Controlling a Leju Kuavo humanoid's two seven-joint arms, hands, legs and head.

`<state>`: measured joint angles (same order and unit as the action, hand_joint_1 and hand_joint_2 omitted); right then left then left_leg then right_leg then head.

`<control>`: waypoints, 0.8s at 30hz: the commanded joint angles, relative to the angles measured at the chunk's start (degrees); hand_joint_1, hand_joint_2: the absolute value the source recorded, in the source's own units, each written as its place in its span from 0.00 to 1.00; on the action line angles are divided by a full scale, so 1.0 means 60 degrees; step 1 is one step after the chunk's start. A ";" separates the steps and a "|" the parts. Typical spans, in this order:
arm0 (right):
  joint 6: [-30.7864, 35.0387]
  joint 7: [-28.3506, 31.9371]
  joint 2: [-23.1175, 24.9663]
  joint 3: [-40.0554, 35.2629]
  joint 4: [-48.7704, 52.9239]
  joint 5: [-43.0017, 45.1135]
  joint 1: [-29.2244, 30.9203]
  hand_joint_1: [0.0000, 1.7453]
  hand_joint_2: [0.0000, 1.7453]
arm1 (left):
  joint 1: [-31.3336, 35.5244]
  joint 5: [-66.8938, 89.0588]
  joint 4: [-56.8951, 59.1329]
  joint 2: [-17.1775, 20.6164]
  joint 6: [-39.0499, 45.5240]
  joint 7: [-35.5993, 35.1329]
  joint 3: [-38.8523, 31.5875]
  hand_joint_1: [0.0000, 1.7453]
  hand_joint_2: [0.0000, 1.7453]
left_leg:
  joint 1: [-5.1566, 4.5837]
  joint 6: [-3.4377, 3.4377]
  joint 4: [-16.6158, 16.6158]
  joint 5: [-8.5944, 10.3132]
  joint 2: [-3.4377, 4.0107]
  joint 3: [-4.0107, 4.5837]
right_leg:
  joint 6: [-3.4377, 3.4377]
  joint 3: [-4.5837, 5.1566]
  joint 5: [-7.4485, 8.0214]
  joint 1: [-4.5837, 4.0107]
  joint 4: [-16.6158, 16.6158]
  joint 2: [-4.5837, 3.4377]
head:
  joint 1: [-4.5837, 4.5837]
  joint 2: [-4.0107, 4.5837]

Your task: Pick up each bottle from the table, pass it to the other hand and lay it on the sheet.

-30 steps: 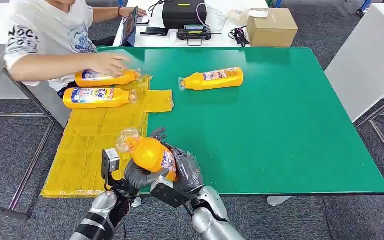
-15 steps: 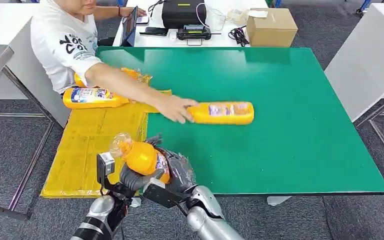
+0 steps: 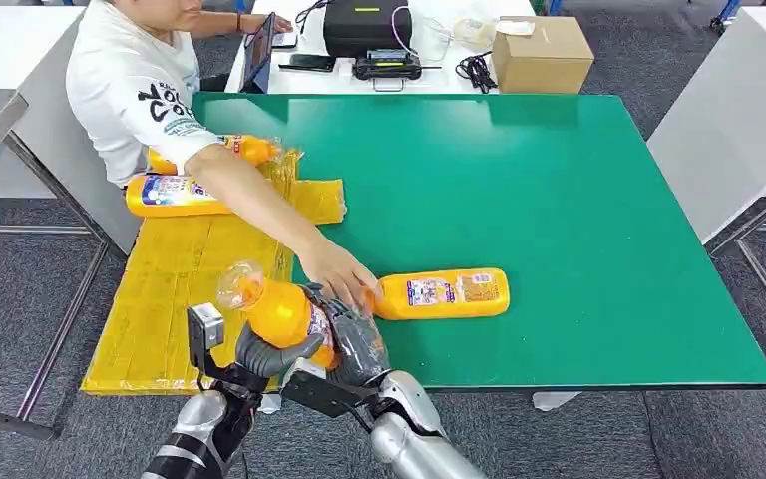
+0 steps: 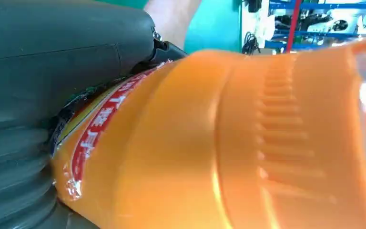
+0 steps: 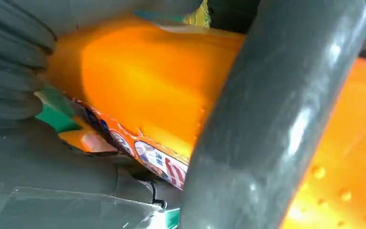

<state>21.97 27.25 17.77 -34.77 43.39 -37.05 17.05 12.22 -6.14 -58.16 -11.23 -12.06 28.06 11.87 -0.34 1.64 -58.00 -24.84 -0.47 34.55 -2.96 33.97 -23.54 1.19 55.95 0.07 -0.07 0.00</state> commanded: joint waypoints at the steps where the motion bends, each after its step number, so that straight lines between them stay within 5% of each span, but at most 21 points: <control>1: -0.0059 -0.0162 -0.0132 -0.0364 -0.0565 -0.0057 -0.0061 0.00 0.00 | 0.0646 -0.0065 -0.0096 -0.0216 0.0048 -0.0012 0.0003 1.00 1.00 | 0.0024 -0.0019 -0.0006 -0.0012 -0.0033 -0.0030 | 0.0024 -0.0048 -0.0019 -0.0026 -0.0007 0.0039 | -0.0007 0.0000; 9: 0.0391 -0.0380 -0.0566 -0.0345 0.1447 -0.0361 -0.0415 0.00 0.00 | 0.0649 0.0110 -0.0251 -0.0195 0.0822 0.0111 -0.0360 1.00 1.00 | 0.0021 -0.0014 -0.0008 -0.0009 -0.0025 -0.0015 | 0.0018 -0.0031 -0.0012 -0.0022 -0.0004 0.0029 | -0.0007 0.0000; 16: 0.1024 -0.0292 -0.1038 -0.0257 0.5204 -0.0236 -0.1390 0.00 0.00 | 0.0798 0.0807 -0.0329 -0.0185 0.2684 0.0391 -0.1075 1.00 1.00 | 0.0017 -0.0016 -0.0013 -0.0012 -0.0019 -0.0003 | 0.0020 -0.0021 -0.0015 -0.0018 0.0007 0.0023 | -0.0011 0.0000; 24: 0.1989 -0.0202 -0.1071 -0.0606 0.5878 -0.0605 -0.1571 0.00 0.00 | 0.1073 0.1301 0.0022 -0.0329 0.3909 0.0584 -0.1470 1.00 1.00 | 0.0012 -0.0010 -0.0001 -0.0006 -0.0011 -0.0011 | 0.0014 -0.0024 -0.0007 -0.0012 -0.0004 0.0013 | -0.0007 0.0000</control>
<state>30.81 25.75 14.62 -35.47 71.66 -40.74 8.32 14.83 -0.22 -61.35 -12.24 7.50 31.19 6.77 -0.32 1.64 -58.00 -24.84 -0.49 34.57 -2.96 33.96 -23.54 1.19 55.96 0.07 -0.11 0.00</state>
